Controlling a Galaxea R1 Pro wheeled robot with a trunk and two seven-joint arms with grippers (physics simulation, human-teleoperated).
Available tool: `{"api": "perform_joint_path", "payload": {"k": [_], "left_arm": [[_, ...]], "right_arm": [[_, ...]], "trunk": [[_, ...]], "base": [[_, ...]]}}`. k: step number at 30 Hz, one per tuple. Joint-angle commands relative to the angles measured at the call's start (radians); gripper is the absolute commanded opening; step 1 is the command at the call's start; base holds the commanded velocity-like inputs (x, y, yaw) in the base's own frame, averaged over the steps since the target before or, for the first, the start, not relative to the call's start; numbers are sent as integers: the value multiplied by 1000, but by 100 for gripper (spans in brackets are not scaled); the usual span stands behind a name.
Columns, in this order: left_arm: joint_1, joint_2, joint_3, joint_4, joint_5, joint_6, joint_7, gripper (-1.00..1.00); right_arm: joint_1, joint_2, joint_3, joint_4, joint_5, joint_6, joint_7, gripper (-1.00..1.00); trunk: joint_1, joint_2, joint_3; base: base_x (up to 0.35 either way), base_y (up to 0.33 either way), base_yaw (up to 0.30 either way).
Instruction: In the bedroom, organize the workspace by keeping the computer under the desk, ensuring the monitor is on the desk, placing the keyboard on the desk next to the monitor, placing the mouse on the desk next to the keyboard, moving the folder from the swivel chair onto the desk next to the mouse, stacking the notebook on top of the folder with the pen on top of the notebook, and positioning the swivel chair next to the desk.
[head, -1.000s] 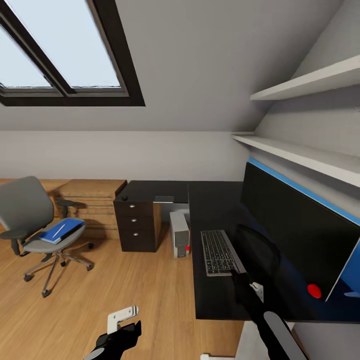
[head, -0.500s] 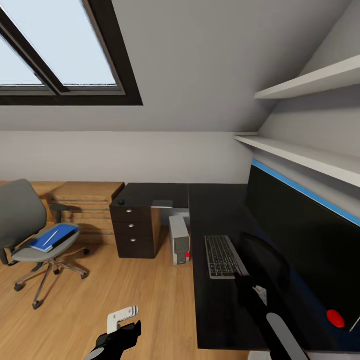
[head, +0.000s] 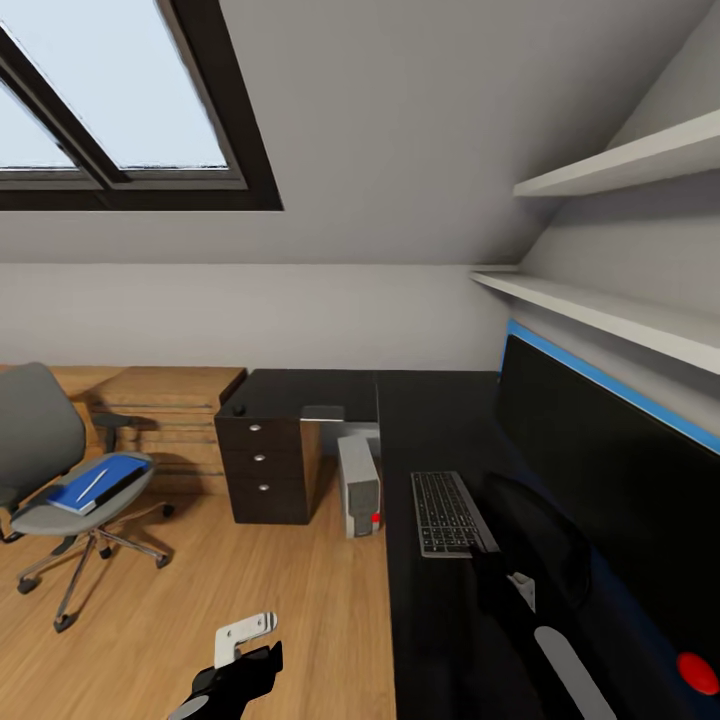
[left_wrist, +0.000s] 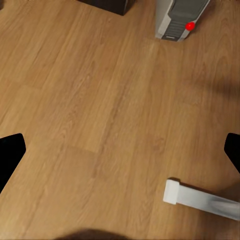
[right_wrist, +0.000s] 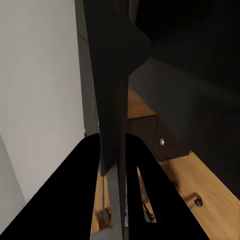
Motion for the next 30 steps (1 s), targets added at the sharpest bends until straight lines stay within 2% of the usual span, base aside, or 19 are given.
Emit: {"api": "perform_joint_path", "payload": {"k": [1, 7, 27, 28, 30], "left_arm": [[0, 0, -1, -2, 10, 1, 9, 100], [0, 0, -1, -1, 12, 2, 8, 100], [0, 0, -1, -1, 15, 3, 8, 100], [0, 0, -1, -1, 15, 3, 8, 100], [0, 0, 0, -1, 14, 3, 8, 100]], "right_arm": [[0, -1, 0, 2, -2, 0, -4, -100], [0, -1, 0, 1, -2, 0, -4, -100], [0, 0, 0, 1, -2, -1, -6, -100], [0, 1, 0, 1, -2, -1, -6, 100], [0, 0, 0, 1, -2, -1, -6, 100]], "trunk": [[0, -1, -1], [0, -1, -1], [0, -1, -1], [0, -1, -1], [0, -1, -1]], "base": [[77, -90, 0], [93, -110, 0], [3, -3, 0], [0, 0, 0], [0, 0, 0]]}}
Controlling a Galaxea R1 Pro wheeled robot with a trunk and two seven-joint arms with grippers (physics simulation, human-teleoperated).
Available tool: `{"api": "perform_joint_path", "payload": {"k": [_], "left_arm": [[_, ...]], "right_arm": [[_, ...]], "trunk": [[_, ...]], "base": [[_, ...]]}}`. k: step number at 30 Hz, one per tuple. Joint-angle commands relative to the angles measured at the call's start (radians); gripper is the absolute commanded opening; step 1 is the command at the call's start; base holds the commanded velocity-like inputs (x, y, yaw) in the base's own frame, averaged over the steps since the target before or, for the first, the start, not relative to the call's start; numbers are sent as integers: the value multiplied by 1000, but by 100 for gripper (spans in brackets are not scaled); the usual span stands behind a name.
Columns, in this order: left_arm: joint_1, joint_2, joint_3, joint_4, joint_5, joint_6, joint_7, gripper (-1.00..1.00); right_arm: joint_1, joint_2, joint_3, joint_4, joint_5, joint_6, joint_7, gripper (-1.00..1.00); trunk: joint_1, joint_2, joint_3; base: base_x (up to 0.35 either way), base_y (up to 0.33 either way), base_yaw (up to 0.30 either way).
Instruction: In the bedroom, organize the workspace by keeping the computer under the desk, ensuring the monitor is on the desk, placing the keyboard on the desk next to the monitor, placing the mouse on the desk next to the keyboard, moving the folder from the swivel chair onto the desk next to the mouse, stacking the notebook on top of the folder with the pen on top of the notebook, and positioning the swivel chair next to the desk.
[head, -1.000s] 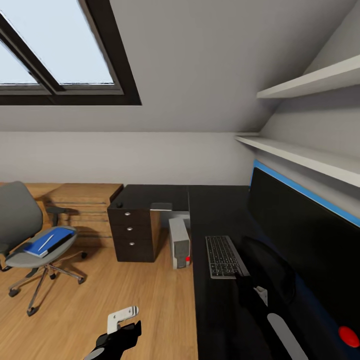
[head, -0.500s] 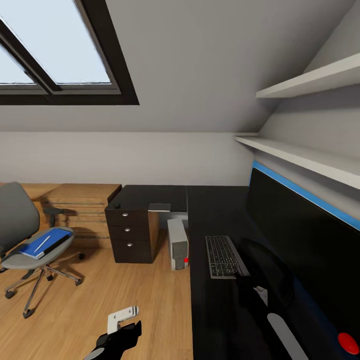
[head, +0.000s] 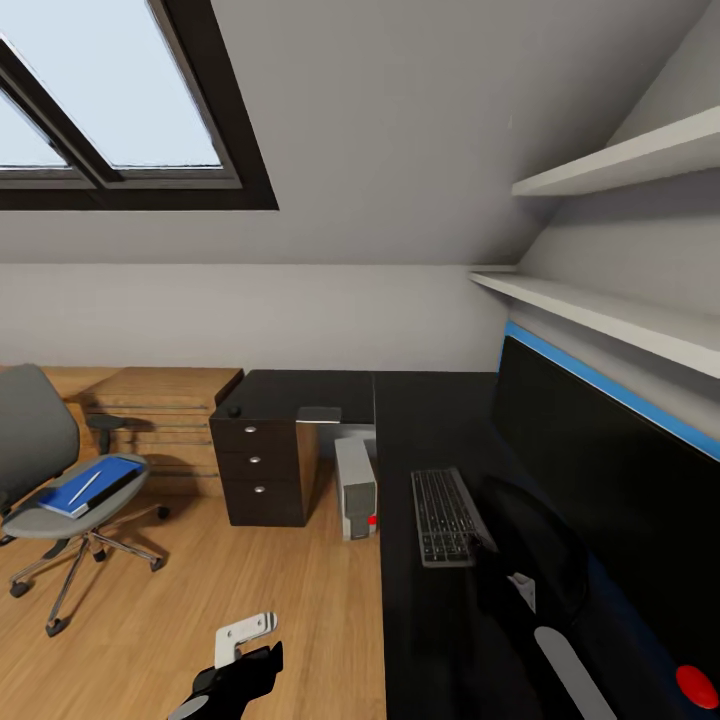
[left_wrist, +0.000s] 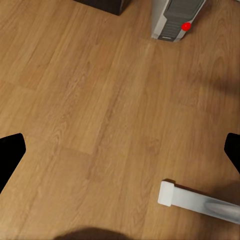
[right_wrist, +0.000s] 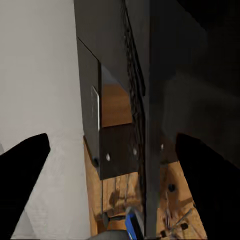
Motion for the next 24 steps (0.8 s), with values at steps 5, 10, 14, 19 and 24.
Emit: {"api": "perform_joint_path", "payload": {"k": [5, 10, 14, 19, 24], "left_arm": [[0, 0, -1, -3, 10, 1, 9, 100], [0, 0, -1, -2, 10, 1, 9, 100], [0, 0, -1, -3, 9, 1, 10, 100], [0, 0, -1, -3, 9, 1, 10, 100], [-1, 1, 0, -3, 9, 1, 9, 100]], "right_arm": [[0, -1, 1, -1, -9, 0, -3, 100], [0, -2, 1, -1, -9, 0, -3, 100], [0, -3, 0, -1, -9, 0, -3, 100], [0, -3, 1, -1, -9, 0, -2, 100], [0, -3, 1, -1, -9, 0, -2, 100]], "trunk": [[0, -1, -1], [0, -1, -1], [0, -1, -1], [0, -1, -1], [0, -1, -1]], "base": [[0, 0, 0], [0, 0, 0], [-39, -15, 0], [-145, -67, 0], [-25, -11, 0]]}}
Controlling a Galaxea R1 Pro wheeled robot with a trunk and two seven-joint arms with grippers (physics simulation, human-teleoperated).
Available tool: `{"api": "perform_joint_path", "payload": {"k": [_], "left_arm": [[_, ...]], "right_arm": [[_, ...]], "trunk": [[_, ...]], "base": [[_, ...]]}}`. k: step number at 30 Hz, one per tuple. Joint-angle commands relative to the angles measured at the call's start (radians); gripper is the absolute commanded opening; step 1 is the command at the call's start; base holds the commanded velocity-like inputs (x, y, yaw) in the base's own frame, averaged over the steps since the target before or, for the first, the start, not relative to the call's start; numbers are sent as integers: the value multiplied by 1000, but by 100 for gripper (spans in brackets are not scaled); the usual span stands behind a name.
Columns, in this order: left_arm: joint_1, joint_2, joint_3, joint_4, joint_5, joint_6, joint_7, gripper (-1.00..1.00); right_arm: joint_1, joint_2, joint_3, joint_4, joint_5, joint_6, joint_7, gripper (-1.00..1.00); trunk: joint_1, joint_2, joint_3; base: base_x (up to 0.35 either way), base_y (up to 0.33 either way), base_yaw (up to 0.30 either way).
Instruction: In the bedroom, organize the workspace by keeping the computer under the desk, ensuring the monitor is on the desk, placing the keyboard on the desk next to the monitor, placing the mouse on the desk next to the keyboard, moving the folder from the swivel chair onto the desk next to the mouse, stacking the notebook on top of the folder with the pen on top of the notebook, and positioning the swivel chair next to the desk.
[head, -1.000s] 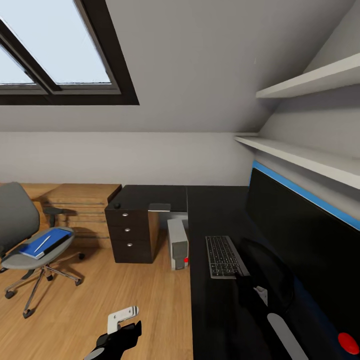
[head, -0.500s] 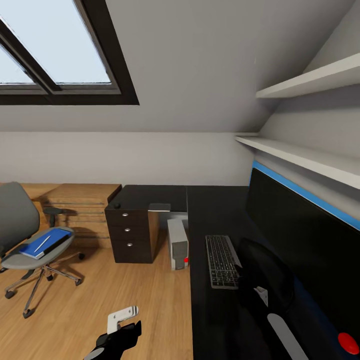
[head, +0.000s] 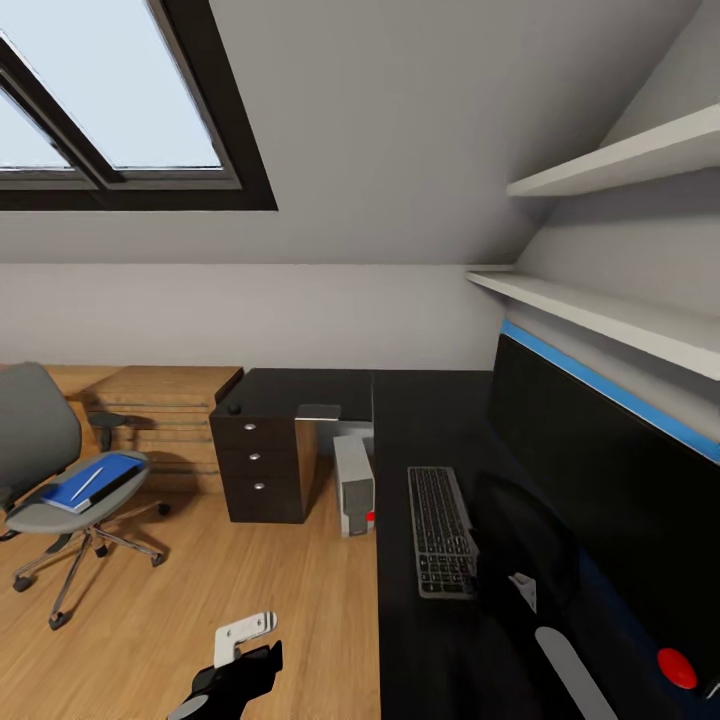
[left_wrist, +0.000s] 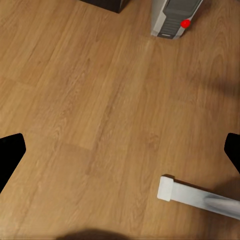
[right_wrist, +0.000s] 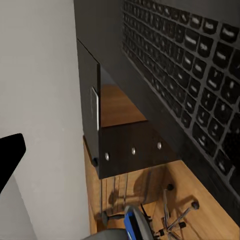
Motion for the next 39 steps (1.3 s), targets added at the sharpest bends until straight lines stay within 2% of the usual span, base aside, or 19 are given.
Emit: {"api": "perform_joint_path", "payload": {"k": [1, 7, 17, 19, 24, 25, 26, 28, 29, 30, 31, 32, 33, 37, 39], "left_arm": [[0, 0, -1, -2, 11, 1, 9, 100], [0, 0, -1, -2, 11, 1, 9, 100], [0, 1, 4, -1, 12, 1, 9, 100], [0, 1, 15, -1, 12, 1, 9, 100], [0, 1, 43, 0, 11, 1, 7, 100], [0, 1, 45, -1, 11, 1, 6, 100], [0, 1, 49, 0, 11, 1, 6, 100], [0, 1, 52, 0, 11, 1, 5, 100], [0, 1, 55, -1, 11, 1, 5, 100], [0, 1, 55, -1, 10, 1, 5, 100], [0, 1, 55, -1, 10, 1, 5, 100], [0, 1, 55, -1, 10, 1, 5, 100], [0, 1, 56, -1, 9, 1, 5, 100], [0, 1, 56, -1, 9, 1, 5, 100], [0, 1, 56, -1, 9, 1, 5, 100]], "right_arm": [[0, -1, 1, -1, -9, 1, -4, 100], [0, -1, 2, -1, -9, 1, -4, 100], [-1, 6, 13, -1, 0, -2, -5, 100], [-2, 14, 22, -1, 9, -3, -13, 100], [-3, 39, 50, -2, 80, -4, -80, 100], [-4, 43, 54, -2, 101, -5, -93, 100], [-4, 52, 58, -3, 153, -9, -116, 100], [-4, 61, 61, -5, 216, -18, -134, 100], [-5, 101, 66, -6, 438, -66, -159, 100], [-5, 110, 66, -6, 475, -76, -161, 100], [-5, 127, 67, -5, 545, -98, -163, 100], [-5, 134, 66, -4, 577, -111, -164, 100], [-5, 145, 67, -3, 633, -135, -166, 100], [-5, 159, 73, -2, 708, -168, -167, 100], [-5, 162, 79, -2, 722, -173, -167, 100]], "trunk": [[0, -1, -1], [0, -1, -1], [0, -1, -1], [0, -1, -1], [0, -1, -1], [0, -1, -1], [0, -1, -1], [0, -1, -1], [0, -1, -1], [0, -1, -1], [0, -1, -1], [0, -1, -1], [0, -1, -1], [0, -1, -1], [0, -1, -1]], "base": [[-5, -2, 0], [-66, -1, 0], [-311, 38, 0], [-286, 178, 0], [-180, 258, 0], [-97, 292, 0], [-62, 305, 0], [-45, 312, 0], [-10, 328, 0], [-8, 329, 0], [-5, 331, 0], [-4, 331, 0], [-3, 332, 0], [-2, 333, 0], [-1, 333, 0]]}}
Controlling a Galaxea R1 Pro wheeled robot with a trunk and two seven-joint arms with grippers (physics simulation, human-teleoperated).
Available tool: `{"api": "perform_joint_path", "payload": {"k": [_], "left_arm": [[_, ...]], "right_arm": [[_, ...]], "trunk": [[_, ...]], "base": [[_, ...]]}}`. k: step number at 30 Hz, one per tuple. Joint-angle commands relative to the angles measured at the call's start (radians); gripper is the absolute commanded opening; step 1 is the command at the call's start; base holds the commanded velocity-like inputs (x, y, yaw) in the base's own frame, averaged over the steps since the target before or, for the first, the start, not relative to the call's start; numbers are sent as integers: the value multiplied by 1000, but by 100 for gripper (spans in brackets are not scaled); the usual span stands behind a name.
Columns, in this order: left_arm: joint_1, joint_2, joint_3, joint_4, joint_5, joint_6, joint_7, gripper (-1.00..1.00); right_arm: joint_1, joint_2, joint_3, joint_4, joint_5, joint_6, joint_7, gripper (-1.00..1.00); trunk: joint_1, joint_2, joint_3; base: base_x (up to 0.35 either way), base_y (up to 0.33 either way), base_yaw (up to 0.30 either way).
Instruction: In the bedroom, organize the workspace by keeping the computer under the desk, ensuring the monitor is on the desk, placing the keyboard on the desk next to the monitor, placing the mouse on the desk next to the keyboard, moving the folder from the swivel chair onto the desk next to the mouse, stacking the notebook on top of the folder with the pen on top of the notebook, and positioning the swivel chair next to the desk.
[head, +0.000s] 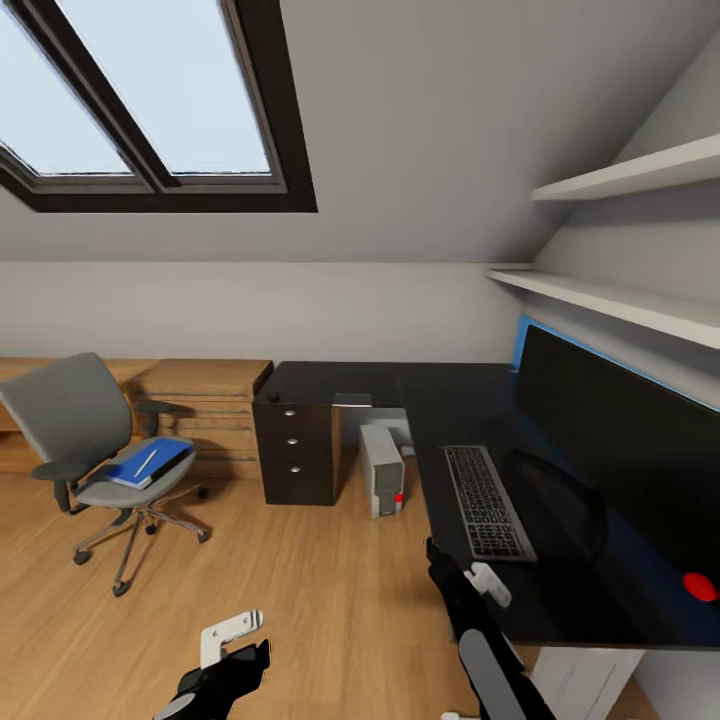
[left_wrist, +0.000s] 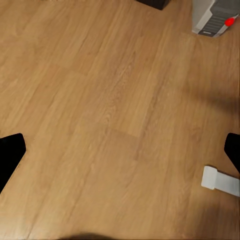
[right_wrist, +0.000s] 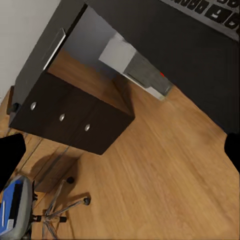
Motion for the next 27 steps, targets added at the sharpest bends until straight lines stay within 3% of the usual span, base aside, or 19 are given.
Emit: {"api": "perform_joint_path", "payload": {"k": [1, 3, 6, 10, 12, 13, 14, 18, 22, 27], "left_arm": [[-1, 0, -1, -1, 10, 1, 10, 100], [-1, 0, -2, -1, 10, 1, 11, 100], [0, -1, -2, -1, 9, 1, 13, 100], [0, -1, -3, -1, 9, 1, 13, 100], [-1, -1, -3, -1, 9, 1, 13, 100], [-1, -1, -3, -1, 9, 1, 13, 100], [-1, -1, -3, -1, 9, 1, 13, 100], [-1, -1, -5, -1, 9, 1, 14, 100], [-1, -1, -5, -1, 9, 0, 14, 100], [-1, -1, -6, -1, 9, 0, 14, 100]], "right_arm": [[-1, 1, 13, -2, 0, -8, -7, 100], [-1, 2, 37, -4, 10, -7, -15, 100], [-2, 2, 107, -8, 27, 13, -85, 100], [-7, 2, 139, -13, 48, 56, -172, 100], [-17, 2, 150, -22, 66, 115, -245, 100], [-38, 0, 158, -42, 90, 238, -339, 100], [-44, -2, 158, -54, 97, 277, -360, 100], [-52, -6, 153, -90, 105, 309, -383, 100], [-55, -9, 150, -114, 108, 250, -393, 100], [-55, -20, 153, -117, 108, 236, -386, 100]], "trunk": [[0, -1, -1], [0, -1, -1], [0, -1, -1], [0, -1, -1], [0, -1, -1], [0, -1, -1], [0, -1, -1], [0, -1, -1], [0, -1, -1], [0, -1, -1]], "base": [[0, 333, 0], [0, 333, 0], [12, 333, 0], [64, 333, 0], [121, 323, 0], [205, 271, 0], [227, 252, 0], [249, 237, 0], [292, 200, 0], [304, 180, 0]]}}
